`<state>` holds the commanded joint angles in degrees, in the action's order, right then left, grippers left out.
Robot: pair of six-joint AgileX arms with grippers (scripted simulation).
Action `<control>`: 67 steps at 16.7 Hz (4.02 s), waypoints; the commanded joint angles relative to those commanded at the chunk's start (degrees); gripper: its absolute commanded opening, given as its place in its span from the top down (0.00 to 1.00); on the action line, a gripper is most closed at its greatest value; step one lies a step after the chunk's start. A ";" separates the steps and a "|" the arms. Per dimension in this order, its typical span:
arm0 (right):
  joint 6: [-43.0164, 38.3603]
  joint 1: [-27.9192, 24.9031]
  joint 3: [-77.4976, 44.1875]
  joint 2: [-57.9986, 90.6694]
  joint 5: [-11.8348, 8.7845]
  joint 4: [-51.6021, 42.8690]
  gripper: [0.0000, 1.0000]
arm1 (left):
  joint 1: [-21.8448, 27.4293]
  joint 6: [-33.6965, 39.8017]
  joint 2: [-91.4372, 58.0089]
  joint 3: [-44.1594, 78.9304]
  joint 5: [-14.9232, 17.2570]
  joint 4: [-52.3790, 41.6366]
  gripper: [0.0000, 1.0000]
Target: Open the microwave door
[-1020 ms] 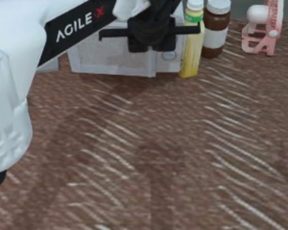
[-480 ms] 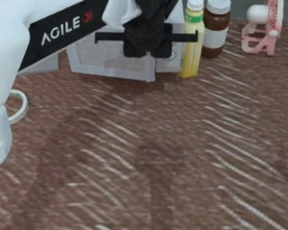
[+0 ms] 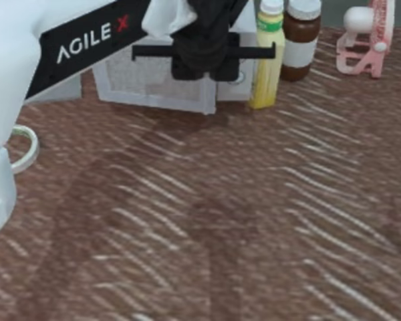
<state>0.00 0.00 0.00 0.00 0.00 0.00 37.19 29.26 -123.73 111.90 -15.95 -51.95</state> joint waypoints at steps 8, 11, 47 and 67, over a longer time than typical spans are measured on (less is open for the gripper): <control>0.00 0.00 0.00 0.00 0.00 0.00 0.00 | 0.00 0.00 0.00 0.00 0.00 0.00 1.00; 0.00 0.00 0.00 0.00 0.00 0.00 0.00 | 0.00 0.00 0.00 0.00 0.00 0.00 1.00; 0.00 0.00 0.00 0.00 0.00 0.00 0.00 | -0.40 -4.75 4.80 -7.55 2.27 3.97 1.00; 0.00 0.00 0.00 0.00 0.00 0.00 0.00 | -1.03 -9.61 9.17 -14.10 4.75 7.20 1.00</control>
<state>0.00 0.00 0.00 0.00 0.00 0.00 36.17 19.65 -114.56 97.80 -11.21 -44.75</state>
